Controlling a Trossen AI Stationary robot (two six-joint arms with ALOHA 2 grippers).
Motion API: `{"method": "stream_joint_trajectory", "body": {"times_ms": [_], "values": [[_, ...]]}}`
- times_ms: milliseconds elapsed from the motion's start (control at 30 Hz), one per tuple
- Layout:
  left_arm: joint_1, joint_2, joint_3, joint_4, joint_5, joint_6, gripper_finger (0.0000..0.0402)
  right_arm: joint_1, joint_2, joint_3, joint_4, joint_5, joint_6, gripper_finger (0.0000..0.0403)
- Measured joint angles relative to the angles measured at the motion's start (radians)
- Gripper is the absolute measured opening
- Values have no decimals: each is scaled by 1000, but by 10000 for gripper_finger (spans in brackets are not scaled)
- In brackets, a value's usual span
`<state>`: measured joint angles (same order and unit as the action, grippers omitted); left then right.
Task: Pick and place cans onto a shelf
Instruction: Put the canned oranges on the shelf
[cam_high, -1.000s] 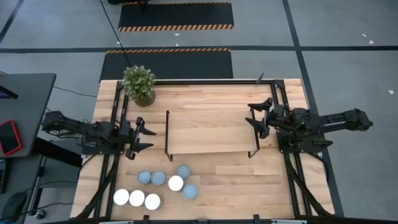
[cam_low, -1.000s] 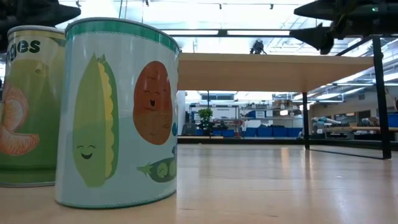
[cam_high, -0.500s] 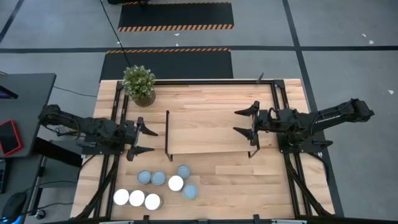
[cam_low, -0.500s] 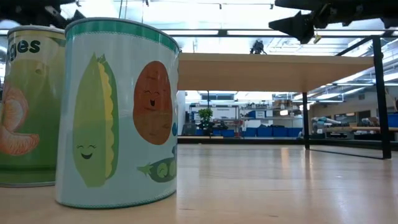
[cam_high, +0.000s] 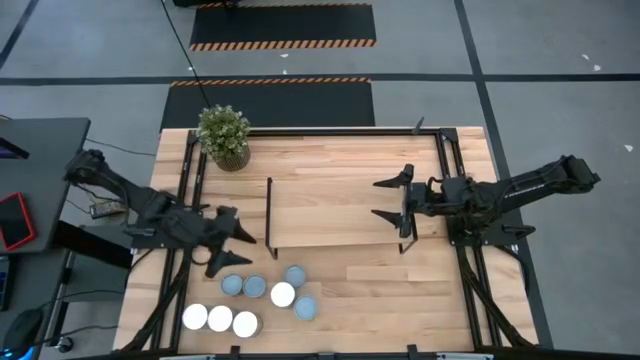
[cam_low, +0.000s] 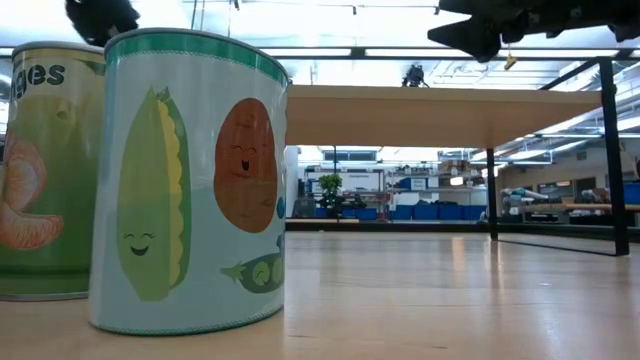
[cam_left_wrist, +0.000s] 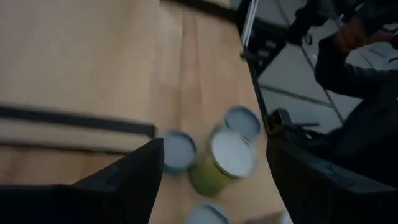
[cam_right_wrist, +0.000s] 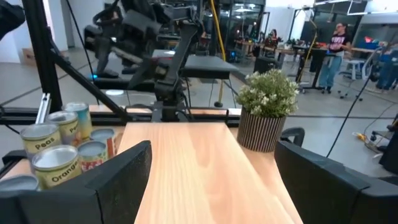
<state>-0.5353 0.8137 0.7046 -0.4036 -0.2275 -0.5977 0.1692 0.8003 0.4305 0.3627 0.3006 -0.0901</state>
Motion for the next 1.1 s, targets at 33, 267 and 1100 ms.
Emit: {"method": "stream_joint_trajectory", "body": {"times_ms": [33,267,1100], "values": [[-15,27,26,-27,0,-54,288,0,-6,0,-3,-7,-6,347],[-100,210,234,-268,42,-450,288,-6,-22,0,2,-15,-136,347],[-370,886,763,-695,134,-920,183,-36,18,0,14,-98,-210,347]]}}
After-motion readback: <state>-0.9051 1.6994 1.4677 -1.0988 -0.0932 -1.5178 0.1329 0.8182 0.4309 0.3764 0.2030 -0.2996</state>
